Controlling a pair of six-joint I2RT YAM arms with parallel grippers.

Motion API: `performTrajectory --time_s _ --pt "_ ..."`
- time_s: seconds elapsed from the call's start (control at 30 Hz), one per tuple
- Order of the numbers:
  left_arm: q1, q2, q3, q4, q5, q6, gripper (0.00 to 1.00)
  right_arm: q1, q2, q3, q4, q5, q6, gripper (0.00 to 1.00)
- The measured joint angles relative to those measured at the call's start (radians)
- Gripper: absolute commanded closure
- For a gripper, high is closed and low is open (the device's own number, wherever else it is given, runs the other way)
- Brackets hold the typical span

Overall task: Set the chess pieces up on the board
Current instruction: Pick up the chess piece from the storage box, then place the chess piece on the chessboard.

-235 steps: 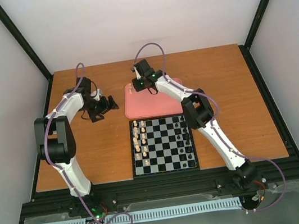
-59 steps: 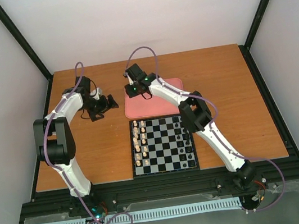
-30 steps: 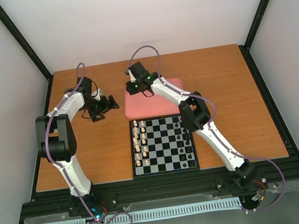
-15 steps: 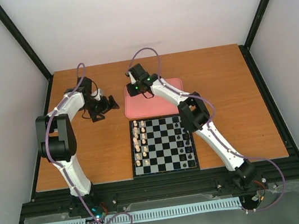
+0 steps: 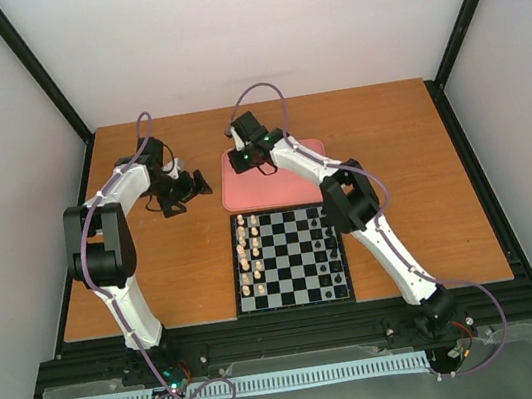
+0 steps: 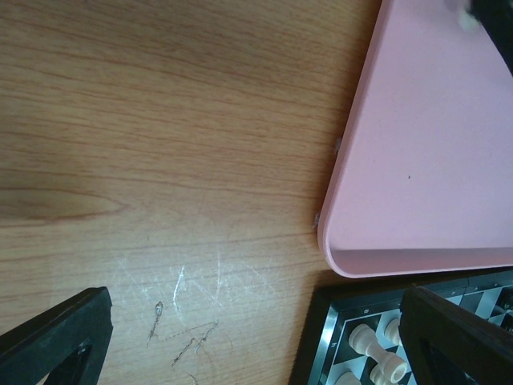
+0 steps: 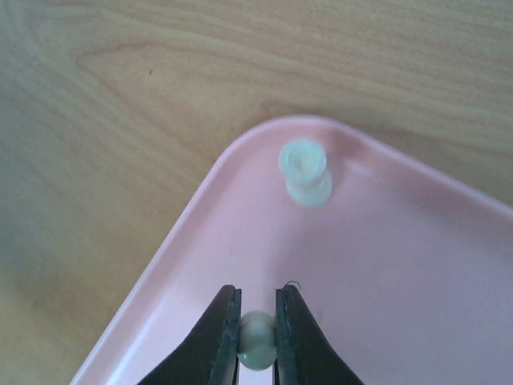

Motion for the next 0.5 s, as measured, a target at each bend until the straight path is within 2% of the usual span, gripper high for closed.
performTrajectory --time_s 0.17,0.27,0.5 --pt "0.0 0.0 0.0 -0.001 -0.006 0.0 0.0 0.021 -0.207 -0.206 -0.009 0.023 -0.032 0.95" --pt "0.0 0.0 0.0 -0.002 -0.008 0.0 0.0 0.05 -0.39 -0.362 -0.002 0.036 -0.045 0.94" --pt "0.0 0.0 0.004 -0.006 -0.009 0.0 0.0 0.185 -0.796 -0.784 0.014 0.109 -0.068 0.93"
